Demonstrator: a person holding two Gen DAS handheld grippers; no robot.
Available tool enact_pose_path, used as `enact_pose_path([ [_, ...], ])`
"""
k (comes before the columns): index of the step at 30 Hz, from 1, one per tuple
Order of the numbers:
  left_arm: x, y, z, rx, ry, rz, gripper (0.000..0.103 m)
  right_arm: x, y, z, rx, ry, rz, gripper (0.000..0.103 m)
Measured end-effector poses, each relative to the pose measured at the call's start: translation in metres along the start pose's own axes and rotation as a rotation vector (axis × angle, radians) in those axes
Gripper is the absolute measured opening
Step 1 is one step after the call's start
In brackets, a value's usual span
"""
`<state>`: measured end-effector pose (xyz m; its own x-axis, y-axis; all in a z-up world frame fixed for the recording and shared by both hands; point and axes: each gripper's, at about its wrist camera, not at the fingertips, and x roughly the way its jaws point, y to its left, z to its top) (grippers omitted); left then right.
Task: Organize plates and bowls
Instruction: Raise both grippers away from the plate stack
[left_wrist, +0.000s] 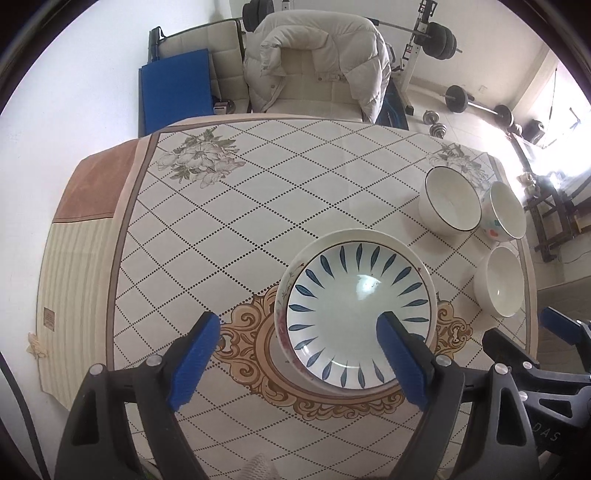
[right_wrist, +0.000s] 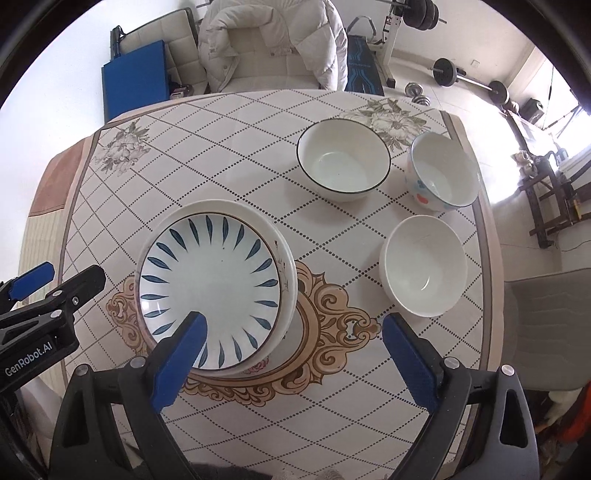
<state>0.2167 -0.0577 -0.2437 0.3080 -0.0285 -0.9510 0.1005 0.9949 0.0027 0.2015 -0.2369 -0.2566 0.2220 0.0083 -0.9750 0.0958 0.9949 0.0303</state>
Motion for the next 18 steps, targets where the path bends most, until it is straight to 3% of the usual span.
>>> enact_pose_path([
  [9,-0.075,0.007,-0.025,0.012,-0.103,0.027,0.087,-0.091,0.006,-0.025,-0.011,-0.139,-0.011,0.098],
  [18,-0.132,0.015,-0.056,0.047,-0.189,0.033,0.087,-0.163,0.017,-0.071,0.015,-0.214,-0.048,0.098],
])
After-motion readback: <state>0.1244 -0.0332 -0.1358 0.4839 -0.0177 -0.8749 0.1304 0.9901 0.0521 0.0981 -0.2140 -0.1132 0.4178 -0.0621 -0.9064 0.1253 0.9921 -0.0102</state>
